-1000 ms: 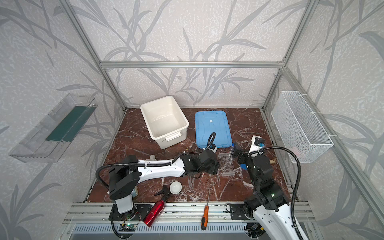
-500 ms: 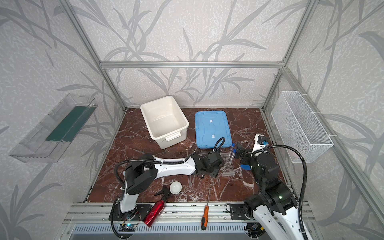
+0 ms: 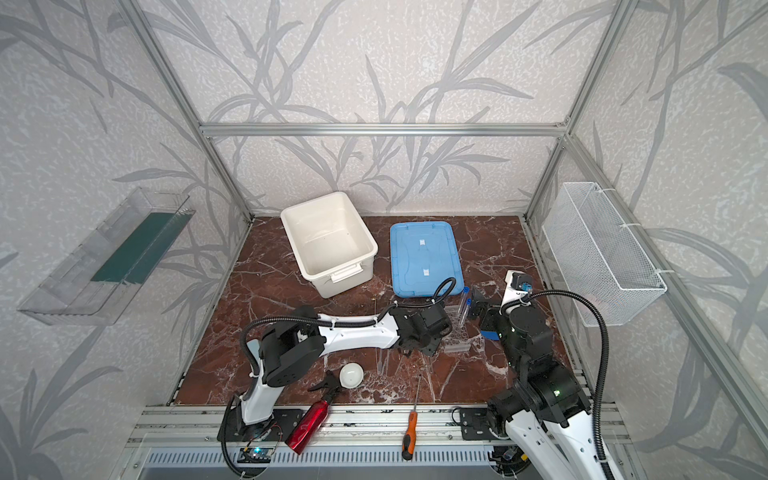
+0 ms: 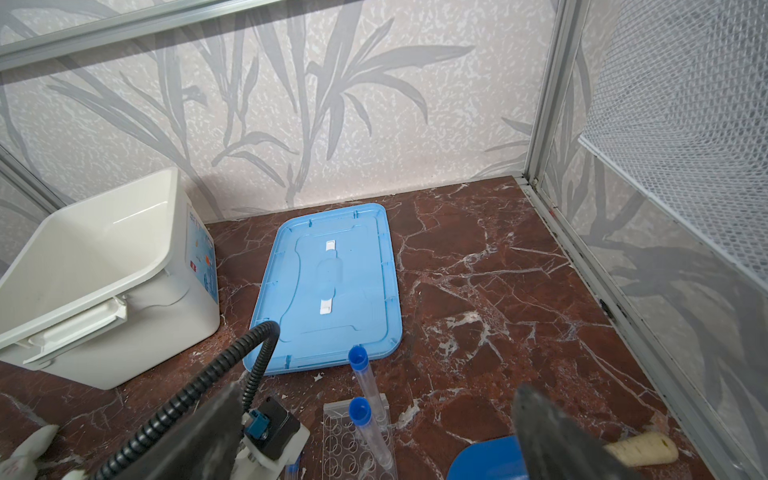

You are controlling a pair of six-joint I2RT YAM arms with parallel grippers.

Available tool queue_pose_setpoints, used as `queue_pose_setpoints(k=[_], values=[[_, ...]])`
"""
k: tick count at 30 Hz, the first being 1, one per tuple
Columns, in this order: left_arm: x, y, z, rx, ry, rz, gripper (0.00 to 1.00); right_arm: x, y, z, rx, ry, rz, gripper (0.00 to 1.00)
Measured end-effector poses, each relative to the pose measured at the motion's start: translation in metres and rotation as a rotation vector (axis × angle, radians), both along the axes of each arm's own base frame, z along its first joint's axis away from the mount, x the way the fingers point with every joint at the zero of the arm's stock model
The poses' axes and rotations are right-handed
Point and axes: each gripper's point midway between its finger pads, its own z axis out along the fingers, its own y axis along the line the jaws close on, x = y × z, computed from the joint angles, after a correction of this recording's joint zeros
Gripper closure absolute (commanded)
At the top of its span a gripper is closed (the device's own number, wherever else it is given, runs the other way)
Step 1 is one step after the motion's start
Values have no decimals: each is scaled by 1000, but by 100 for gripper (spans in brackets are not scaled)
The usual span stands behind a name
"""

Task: Organize the chemistry lab equipment
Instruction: 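Lower the left gripper onto a blue-capped tube lying by the rack and close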

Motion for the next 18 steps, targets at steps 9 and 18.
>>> queue_pose_setpoints(k=[9,18], values=[[-11,18,-6,37,32,-6,62,6,17,-10,-19,39,87,1],[-56,53,-7,43,159,-31,63,16,50,-29,-12,119,245,1]])
